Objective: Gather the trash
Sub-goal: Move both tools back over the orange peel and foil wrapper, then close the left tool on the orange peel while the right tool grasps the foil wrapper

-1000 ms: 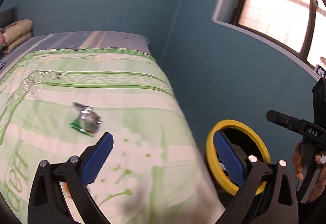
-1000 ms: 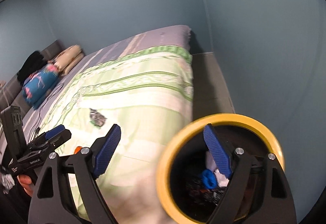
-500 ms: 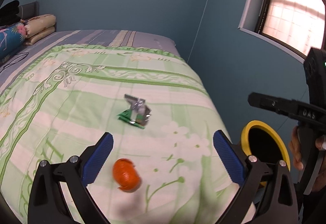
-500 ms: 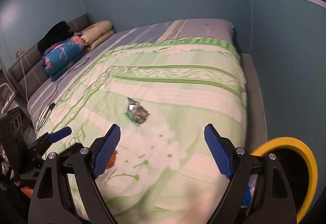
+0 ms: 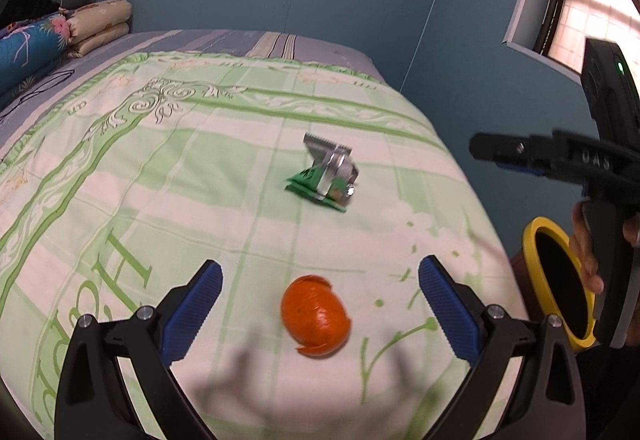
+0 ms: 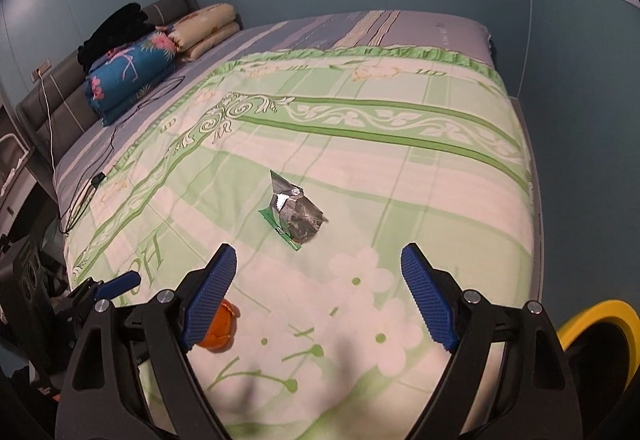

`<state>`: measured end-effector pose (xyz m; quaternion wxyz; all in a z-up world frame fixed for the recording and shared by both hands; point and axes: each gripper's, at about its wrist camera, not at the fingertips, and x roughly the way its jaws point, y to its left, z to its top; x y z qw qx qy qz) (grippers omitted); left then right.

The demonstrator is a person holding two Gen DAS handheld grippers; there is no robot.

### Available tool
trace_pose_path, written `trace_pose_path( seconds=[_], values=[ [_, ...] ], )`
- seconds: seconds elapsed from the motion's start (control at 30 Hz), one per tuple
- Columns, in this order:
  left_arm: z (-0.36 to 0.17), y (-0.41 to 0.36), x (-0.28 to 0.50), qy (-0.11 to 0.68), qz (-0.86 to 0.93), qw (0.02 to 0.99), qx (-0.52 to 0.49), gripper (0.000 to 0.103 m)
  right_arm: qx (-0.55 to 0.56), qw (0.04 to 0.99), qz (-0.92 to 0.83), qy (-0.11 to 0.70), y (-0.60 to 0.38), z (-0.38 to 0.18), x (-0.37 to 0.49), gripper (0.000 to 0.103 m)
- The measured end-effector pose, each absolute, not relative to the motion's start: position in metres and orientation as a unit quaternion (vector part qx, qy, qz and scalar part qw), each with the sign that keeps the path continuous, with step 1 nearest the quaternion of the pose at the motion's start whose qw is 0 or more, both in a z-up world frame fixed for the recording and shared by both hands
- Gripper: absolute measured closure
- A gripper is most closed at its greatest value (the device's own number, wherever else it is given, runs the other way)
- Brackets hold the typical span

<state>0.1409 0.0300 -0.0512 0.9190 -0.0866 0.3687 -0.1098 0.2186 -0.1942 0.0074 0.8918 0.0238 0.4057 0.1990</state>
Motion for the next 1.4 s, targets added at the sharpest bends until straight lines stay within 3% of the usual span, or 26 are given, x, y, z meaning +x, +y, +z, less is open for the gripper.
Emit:
trace_pose_path(
  seconds=[0.7, 0.8, 0.93, 1.0, 1.13, 1.2, 1.27, 1.37, 1.4],
  values=[
    [-0.109, 0.026, 0.166, 0.416, -0.125, 0.898, -0.075, 0.008, -0.055, 0.874, 0.227, 0.425, -0.113, -0.066, 0.306, 0.023],
    [-0.113, 0.021, 0.168, 0.421, -0.136, 0.894, -0.068, 0.012, -0.052, 0.87, 0.23, 0.433, -0.108, -0.074, 0.312, 0.025],
    [-0.117, 0.014, 0.17, 0.426, -0.146, 0.891, -0.053, 0.024, -0.053, 0.864, 0.234, 0.444, -0.104, -0.083, 0.318, 0.032],
    [-0.118, 0.012, 0.17, 0.428, -0.151, 0.89, -0.048, 0.031, -0.054, 0.862, 0.231, 0.448, -0.103, -0.087, 0.32, 0.04],
    [-0.121, 0.008, 0.171, 0.431, -0.155, 0.888, -0.033, 0.053, -0.04, 0.857, 0.231, 0.459, -0.104, -0.093, 0.323, 0.05],
    [-0.12, 0.007, 0.17, 0.431, -0.159, 0.888, -0.034, 0.057, -0.033, 0.854, 0.235, 0.462, -0.104, -0.094, 0.323, 0.055],
    [-0.119, 0.008, 0.168, 0.432, -0.167, 0.886, -0.038, 0.06, -0.03, 0.853, 0.239, 0.464, -0.104, -0.092, 0.322, 0.068],
    [-0.117, 0.008, 0.166, 0.432, -0.175, 0.883, -0.042, 0.063, -0.033, 0.854, 0.239, 0.461, -0.102, -0.088, 0.319, 0.079],
    [-0.117, 0.009, 0.166, 0.432, -0.177, 0.883, -0.044, 0.063, -0.035, 0.855, 0.238, 0.46, -0.101, -0.086, 0.319, 0.079]
  ],
)
